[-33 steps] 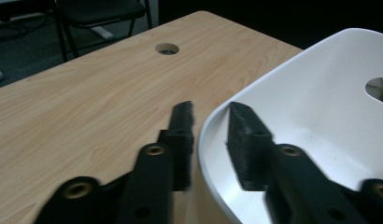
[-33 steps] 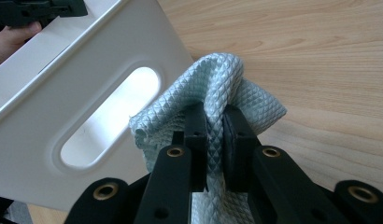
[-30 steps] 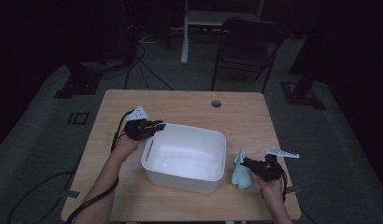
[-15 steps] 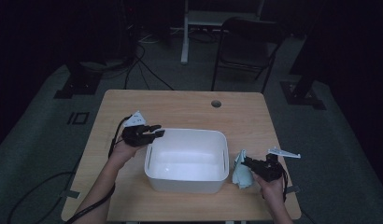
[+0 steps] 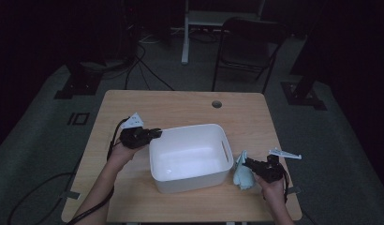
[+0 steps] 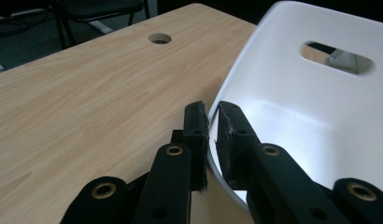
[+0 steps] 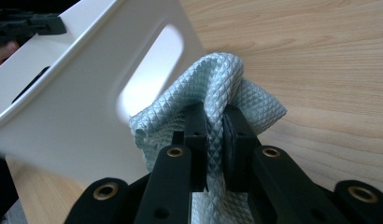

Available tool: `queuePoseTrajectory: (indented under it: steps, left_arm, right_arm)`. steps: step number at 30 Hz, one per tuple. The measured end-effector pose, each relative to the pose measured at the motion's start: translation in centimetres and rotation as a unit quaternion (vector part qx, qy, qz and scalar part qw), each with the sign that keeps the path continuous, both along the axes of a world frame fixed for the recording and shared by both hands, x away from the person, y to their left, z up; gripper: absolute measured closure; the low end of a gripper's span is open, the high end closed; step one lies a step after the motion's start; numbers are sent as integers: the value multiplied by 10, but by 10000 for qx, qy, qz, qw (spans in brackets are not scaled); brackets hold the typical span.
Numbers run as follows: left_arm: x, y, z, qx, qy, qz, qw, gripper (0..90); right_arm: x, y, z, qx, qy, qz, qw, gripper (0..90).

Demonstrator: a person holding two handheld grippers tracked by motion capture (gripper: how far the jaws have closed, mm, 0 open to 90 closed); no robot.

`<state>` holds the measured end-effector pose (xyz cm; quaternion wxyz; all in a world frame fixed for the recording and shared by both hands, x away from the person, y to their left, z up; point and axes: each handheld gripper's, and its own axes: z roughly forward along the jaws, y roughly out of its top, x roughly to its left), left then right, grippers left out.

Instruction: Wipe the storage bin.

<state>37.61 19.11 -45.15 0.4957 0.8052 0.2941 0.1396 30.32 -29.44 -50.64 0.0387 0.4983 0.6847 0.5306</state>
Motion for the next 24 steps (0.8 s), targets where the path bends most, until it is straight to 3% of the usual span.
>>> queuePoseTrajectory:
  steps: [8, 12, 14, 24]
  left_arm:
    - [5, 0, 1, -174, 126, -58, 9998, 782]
    - [6, -7, 1, 47, 59, -80, 9999, 788]
    - [6, -7, 2, 33, 112, -125, 9999, 816]
    - [-15, -4, 0, 88, 24, -39, 10000, 839]
  right_arm:
    - [0, 2, 0, -11, 6, 5, 10000, 821]
    - [1, 2, -2, -13, 29, 5, 10000, 822]
    - [0, 2, -2, -24, 38, 25, 10000, 822]
    - [0, 2, 0, -23, -1, 13, 10000, 822]
